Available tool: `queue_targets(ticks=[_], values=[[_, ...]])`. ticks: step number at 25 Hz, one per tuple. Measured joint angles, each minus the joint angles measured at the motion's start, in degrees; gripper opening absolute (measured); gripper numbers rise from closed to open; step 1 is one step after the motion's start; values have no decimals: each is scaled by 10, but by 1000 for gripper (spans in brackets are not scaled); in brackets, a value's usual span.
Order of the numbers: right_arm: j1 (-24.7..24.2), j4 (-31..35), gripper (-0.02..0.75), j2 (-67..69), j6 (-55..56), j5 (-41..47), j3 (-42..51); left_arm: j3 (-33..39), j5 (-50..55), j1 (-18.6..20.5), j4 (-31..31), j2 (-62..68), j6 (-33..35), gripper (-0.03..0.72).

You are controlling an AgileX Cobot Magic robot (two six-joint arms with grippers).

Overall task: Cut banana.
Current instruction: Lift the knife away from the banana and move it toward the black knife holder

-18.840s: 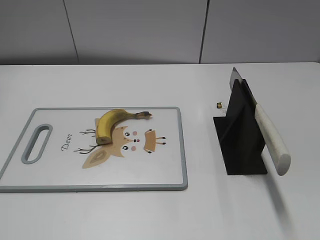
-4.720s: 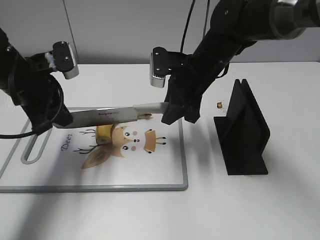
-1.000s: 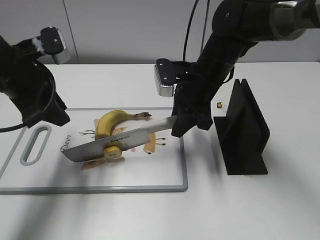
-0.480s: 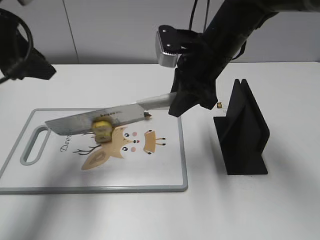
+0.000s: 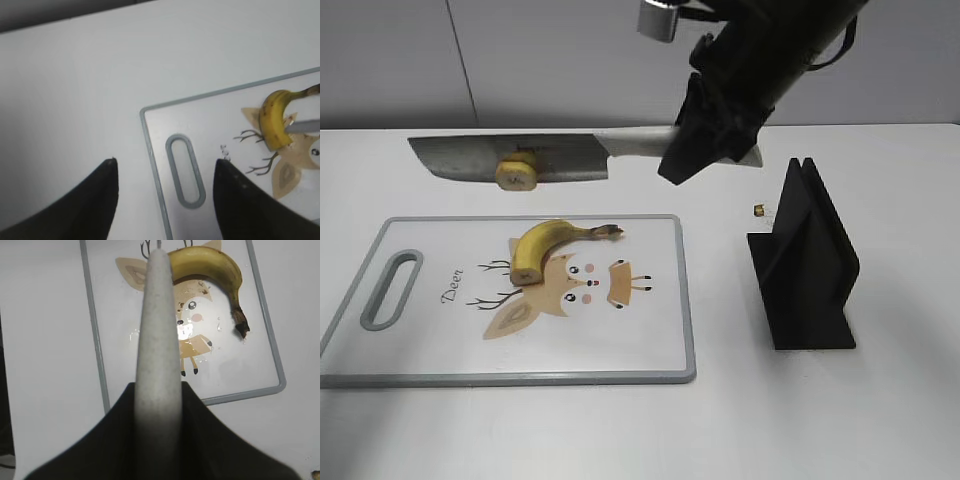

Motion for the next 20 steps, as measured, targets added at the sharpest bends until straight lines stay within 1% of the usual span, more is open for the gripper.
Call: queue_targets(ticks=[4,7,10,14,20], values=[[0,-1,161,-34,80,9,0,0,91,7,77,-9,-96,583],[6,-20,161,-62,139,16,8,6,136,7,107,-22,-117,583],[19,-41,161,-96,184,13,44,37,134,8,109,-62,-124,583],[33,-47,161,-152,238,-31,113,100,116,8,110,-143,-135,583],[34,-48,161,-233,330,-88,188,198,102,8,111,-280,-137,583]])
